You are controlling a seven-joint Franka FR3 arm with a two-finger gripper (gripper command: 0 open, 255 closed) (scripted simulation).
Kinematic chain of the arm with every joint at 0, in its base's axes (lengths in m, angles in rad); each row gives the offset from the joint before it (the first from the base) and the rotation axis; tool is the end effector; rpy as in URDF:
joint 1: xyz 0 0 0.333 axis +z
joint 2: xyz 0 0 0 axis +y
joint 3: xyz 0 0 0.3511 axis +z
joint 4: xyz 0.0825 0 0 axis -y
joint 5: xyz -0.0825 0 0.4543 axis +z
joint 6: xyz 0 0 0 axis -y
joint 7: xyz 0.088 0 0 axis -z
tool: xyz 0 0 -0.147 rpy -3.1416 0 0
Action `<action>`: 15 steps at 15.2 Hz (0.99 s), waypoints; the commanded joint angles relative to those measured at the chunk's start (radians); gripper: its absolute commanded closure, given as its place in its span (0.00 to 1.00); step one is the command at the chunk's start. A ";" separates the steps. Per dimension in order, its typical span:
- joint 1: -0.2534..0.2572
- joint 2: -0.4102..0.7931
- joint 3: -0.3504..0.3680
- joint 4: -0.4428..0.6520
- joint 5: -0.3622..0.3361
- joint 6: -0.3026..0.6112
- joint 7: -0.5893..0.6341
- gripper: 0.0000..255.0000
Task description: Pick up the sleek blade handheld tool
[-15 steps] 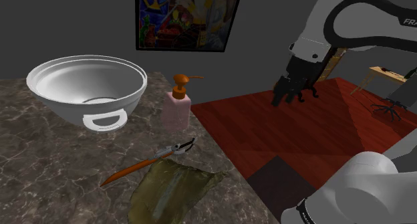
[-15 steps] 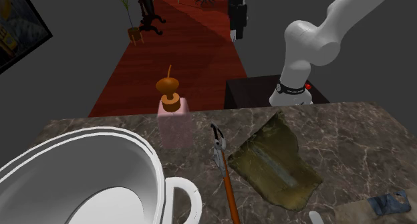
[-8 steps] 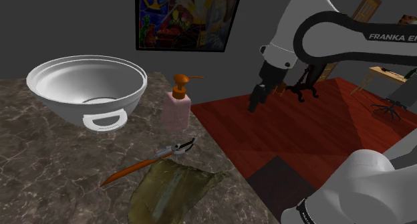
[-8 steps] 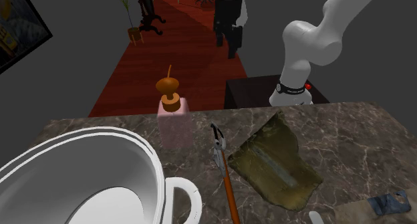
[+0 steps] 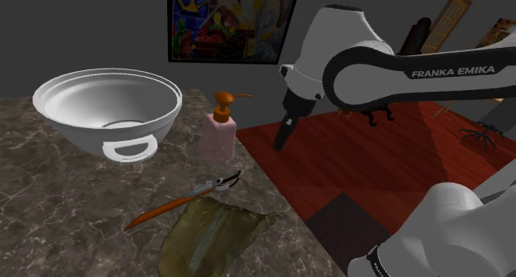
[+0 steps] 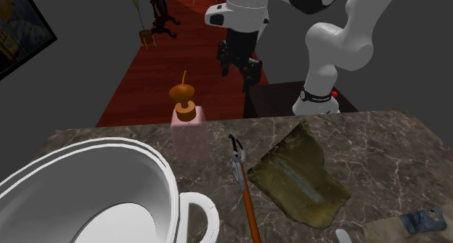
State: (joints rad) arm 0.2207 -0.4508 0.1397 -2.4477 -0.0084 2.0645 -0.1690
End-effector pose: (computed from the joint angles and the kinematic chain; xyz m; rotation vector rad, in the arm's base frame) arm 0.4376 0.1635 0.4297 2.9735 0.7931 0.1069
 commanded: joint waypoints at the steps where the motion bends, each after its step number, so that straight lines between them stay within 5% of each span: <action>1: 0.025 0.047 0.033 0.008 -0.014 0.058 -0.013 0.00; 15: 0.124 0.331 0.220 0.061 -0.240 0.366 -0.023 0.00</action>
State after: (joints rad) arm 0.3424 -0.1280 0.3552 -2.3826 -0.2371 2.4168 -0.1951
